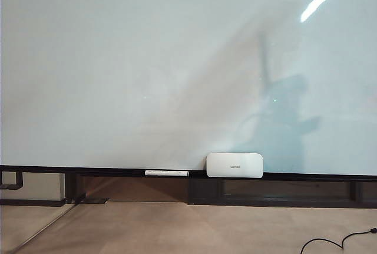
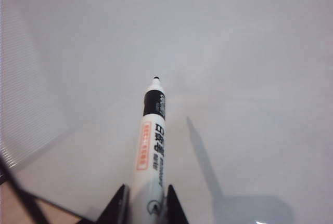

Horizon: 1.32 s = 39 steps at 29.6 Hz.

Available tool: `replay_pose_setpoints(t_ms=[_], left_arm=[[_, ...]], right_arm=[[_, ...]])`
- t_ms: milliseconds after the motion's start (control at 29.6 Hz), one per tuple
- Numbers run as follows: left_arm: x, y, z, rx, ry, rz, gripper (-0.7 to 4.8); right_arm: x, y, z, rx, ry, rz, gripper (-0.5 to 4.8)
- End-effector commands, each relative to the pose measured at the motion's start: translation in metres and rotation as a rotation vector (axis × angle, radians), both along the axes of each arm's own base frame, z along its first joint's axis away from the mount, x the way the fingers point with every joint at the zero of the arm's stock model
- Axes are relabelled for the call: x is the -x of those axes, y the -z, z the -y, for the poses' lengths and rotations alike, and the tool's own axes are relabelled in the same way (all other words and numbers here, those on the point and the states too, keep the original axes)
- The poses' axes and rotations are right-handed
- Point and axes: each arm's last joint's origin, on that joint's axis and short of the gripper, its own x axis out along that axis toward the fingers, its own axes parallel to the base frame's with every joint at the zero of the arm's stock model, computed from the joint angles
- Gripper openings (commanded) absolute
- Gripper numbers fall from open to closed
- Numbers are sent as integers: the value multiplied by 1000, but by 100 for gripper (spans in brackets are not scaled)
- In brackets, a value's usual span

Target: Reach to the right to find the marker pen, pick it up, and write the number 13 on the whiteboard.

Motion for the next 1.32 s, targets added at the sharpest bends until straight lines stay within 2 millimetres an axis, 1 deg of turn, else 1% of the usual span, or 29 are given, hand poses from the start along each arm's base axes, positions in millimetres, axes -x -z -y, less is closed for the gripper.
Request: replay_pose_setpoints(t_ms=[34, 135, 236, 337, 438, 540, 675, 843, 978, 1147, 1315], left_arm=[[5, -7, -2, 8, 21, 41, -6], [7, -13, -3, 15, 24, 57, -6], [9, -19, -4, 18, 26, 63, -6], [11, -22, -4, 16, 27, 61, -6], [12, -24, -5, 7, 37, 47, -6], [13, -23, -3, -5, 96, 45, -6], [13, -24, -3, -4, 112, 54, -6], [16, -30, -4, 0, 111, 64, -6], [18, -36, -6, 3, 110, 81, -6], [18, -35, -5, -3, 111, 72, -6], [18, -35, -5, -7, 111, 66, -6]], right_arm=[[-3, 0, -30, 25, -23, 57, -2], [-5, 6, -56, 30, -55, 68, -2], [-8, 10, -73, 28, -86, 93, -2], [-12, 9, -85, 20, -117, 116, -2], [-18, 0, -94, 21, -134, 123, -2], [-26, -12, -97, 25, -136, 124, -2], [-34, -28, -100, 34, -138, 135, -2], [-36, -42, -101, 36, -133, 175, -2], [-39, -49, -101, 30, -115, 188, -2], [-46, -51, -103, 48, -94, 181, -1], [-53, -55, -115, 51, -94, 183, -2]])
